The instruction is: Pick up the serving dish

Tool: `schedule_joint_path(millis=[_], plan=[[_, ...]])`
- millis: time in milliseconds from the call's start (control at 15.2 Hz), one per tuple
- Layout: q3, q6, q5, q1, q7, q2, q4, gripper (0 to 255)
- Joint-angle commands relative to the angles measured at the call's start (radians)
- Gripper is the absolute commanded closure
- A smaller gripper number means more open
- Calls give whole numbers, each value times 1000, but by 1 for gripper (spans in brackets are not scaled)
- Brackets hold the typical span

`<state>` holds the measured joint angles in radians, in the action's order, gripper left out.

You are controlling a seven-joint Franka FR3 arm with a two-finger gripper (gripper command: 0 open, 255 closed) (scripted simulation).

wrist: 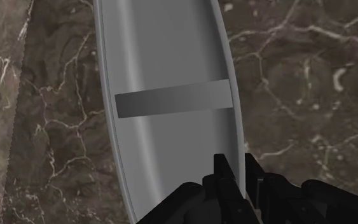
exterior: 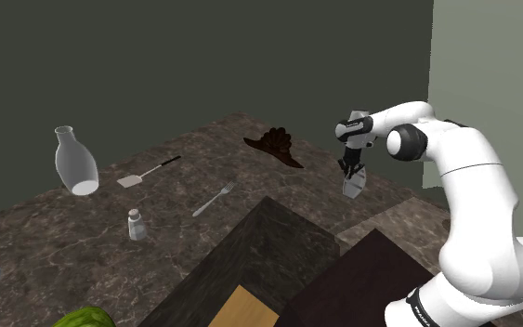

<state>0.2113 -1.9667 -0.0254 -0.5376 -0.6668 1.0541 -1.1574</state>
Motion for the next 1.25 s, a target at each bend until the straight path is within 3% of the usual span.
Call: schedule_joint_path(millis=[0, 1188], plan=[[0, 0, 0, 0, 0, 1, -1, 255], [12, 106, 11, 11, 13, -130, -25, 255]])
